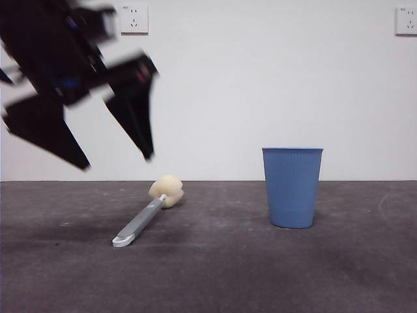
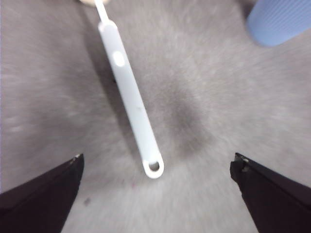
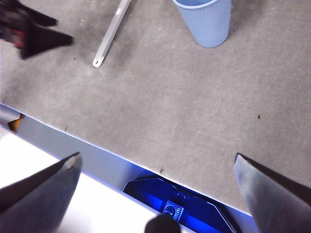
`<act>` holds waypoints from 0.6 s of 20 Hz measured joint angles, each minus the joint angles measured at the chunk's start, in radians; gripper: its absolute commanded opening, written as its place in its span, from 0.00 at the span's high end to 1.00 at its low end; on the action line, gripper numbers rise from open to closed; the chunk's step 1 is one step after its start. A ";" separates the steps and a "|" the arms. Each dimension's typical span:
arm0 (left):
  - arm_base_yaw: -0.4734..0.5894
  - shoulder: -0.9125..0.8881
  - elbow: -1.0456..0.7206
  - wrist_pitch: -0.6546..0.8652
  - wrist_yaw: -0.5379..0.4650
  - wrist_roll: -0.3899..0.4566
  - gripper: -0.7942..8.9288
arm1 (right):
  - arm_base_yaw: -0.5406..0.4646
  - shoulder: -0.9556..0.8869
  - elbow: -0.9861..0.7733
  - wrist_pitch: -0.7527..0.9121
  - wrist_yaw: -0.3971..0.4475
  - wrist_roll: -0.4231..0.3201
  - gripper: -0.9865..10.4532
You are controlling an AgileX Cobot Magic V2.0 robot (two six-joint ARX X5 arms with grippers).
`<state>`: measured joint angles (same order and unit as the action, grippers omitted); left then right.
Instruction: Pick up the cup brush,pick up the cup,insert the brush into the cup,clean the cup,put the cup brush back,put the cup back to the fixed position on the table
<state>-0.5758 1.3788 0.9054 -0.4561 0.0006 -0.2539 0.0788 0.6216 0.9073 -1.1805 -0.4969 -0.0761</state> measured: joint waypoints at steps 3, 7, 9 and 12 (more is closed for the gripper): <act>-0.021 0.134 0.024 0.059 -0.053 -0.021 0.37 | 0.000 0.000 0.000 0.000 0.000 0.001 0.36; -0.023 0.251 0.064 0.083 -0.118 -0.028 0.37 | 0.000 0.000 0.000 0.000 0.000 0.004 0.36; -0.023 0.277 0.065 0.093 -0.147 -0.028 0.37 | 0.000 0.000 0.000 0.000 0.000 0.007 0.36; -0.023 0.312 0.065 0.104 -0.153 -0.032 0.37 | 0.000 0.000 0.000 0.000 0.000 0.009 0.36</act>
<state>-0.5983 1.6905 0.9707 -0.3519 -0.1520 -0.2863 0.0788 0.6216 0.9073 -1.1805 -0.4965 -0.0669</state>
